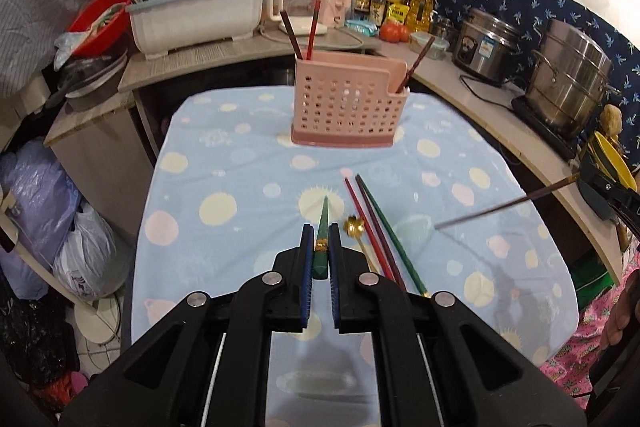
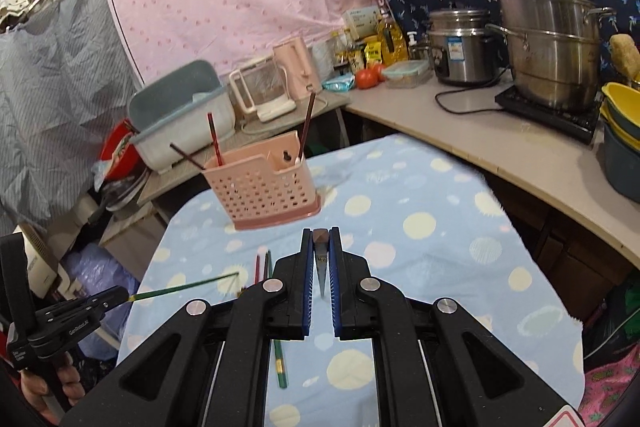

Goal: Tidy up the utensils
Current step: 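Lift the green chopstick with the left tool while the right tool lifts the brown one toward the basket, then carry both chopsticks over the pink basket and lower them in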

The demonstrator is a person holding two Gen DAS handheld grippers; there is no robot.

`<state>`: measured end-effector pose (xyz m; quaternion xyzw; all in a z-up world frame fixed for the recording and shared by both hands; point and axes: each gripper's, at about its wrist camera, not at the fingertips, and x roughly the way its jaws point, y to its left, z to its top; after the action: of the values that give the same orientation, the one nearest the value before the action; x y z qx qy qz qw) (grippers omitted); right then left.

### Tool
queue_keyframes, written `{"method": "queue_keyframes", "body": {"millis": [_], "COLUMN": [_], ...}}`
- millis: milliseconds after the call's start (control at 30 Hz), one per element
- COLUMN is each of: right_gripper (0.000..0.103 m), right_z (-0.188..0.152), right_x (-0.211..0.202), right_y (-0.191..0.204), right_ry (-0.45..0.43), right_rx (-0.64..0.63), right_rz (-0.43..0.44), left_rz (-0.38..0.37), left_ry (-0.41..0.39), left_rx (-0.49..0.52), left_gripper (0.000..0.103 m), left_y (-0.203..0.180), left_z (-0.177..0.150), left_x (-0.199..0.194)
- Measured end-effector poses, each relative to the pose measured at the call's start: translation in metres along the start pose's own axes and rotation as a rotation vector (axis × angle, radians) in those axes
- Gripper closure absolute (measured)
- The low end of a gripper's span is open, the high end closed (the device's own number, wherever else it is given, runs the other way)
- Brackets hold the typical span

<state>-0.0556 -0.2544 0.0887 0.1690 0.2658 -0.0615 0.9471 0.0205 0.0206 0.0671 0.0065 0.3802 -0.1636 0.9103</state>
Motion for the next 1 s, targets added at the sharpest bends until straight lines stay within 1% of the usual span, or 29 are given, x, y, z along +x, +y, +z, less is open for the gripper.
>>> {"method": "queue_keyframes", "body": {"millis": [167, 267, 500, 633, 800, 900, 1000], "right_gripper": [0.096, 0.096, 0.096, 0.096, 0.096, 0.096, 0.096], "right_z": [0.02, 0.034, 0.069, 0.093, 0.136, 0.163, 0.186], "right_x": [0.0, 0.002, 0.017, 0.03, 0.048, 0.061, 0.078], "right_y": [0.0, 0.001, 0.017, 0.031, 0.046, 0.056, 0.065], "right_ry": [-0.035, -0.05, -0.089, -0.115, -0.176, -0.216, -0.243], "right_rx": [-0.007, -0.005, -0.037, -0.046, -0.044, -0.035, -0.024], "right_rz": [0.003, 0.02, 0.049, 0.073, 0.102, 0.121, 0.135], "left_rz": [0.012, 0.012, -0.004, -0.013, -0.026, -0.04, -0.049], "left_ry": [-0.056, -0.093, -0.182, -0.246, -0.331, -0.399, -0.453], "left_rx": [0.006, 0.01, 0.032, 0.041, 0.044, 0.03, 0.028], "left_gripper": [0.096, 0.096, 0.096, 0.096, 0.096, 0.096, 0.096], "left_y": [0.002, 0.002, -0.005, -0.012, -0.02, -0.023, -0.026], "left_z": [0.027, 0.046, 0.099, 0.135, 0.183, 0.217, 0.242], "left_x": [-0.009, -0.015, -0.022, -0.025, -0.03, -0.032, -0.028]}}
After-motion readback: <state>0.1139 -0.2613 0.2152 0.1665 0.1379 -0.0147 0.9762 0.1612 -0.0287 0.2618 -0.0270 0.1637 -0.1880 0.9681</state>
